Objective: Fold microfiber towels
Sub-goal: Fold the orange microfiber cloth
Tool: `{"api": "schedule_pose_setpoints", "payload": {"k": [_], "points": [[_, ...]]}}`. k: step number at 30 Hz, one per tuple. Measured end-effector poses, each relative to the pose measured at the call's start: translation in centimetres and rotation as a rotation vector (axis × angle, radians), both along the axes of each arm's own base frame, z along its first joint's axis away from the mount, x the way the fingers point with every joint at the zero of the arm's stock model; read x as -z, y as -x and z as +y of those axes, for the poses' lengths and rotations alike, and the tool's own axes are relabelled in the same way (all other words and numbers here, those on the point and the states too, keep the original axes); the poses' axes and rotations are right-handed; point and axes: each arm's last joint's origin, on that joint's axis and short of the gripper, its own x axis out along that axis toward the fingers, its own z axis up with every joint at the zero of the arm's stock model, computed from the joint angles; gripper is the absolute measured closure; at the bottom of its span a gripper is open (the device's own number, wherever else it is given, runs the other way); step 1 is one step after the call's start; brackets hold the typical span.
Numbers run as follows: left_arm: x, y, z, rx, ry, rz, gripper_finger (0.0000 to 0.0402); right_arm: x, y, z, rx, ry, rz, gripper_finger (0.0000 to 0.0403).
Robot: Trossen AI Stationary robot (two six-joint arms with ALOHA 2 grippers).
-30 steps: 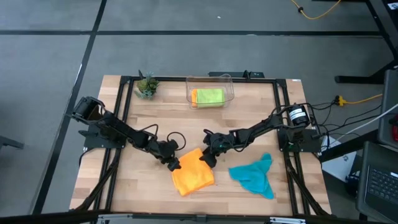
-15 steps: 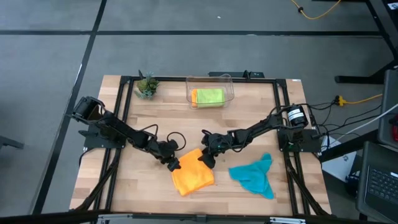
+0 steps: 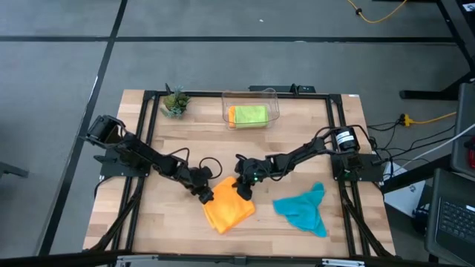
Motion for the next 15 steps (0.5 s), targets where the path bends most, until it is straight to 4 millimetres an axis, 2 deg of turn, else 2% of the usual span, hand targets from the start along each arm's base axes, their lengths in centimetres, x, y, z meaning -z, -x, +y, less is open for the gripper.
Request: {"api": "schedule_pose_setpoints", "payload": {"k": [2, 7, 12, 15], "points": [[0.0, 0.1, -0.2, 0.021, 0.016, 0.01, 0.0302, 0.0, 0.0, -0.1, -0.007, 0.008, 0.002, 0.0388], [0.1, 0.1, -0.1, 0.031, -0.004, 0.004, 0.0384, -0.1, -0.1, -0.1, -0.022, 0.02, -0.003, 0.0389], [-0.4, -0.6, 0.3, 0.058, -0.027, -0.035, 0.0399, -0.6, -0.6, 0.0, -0.055, 0.059, -0.027, 0.0396], [-1.6, -1.9, 0.2, 0.11, -0.043, -0.048, 0.04, -1.3, -1.3, 0.1, -0.081, 0.094, -0.066, 0.0398]]}}
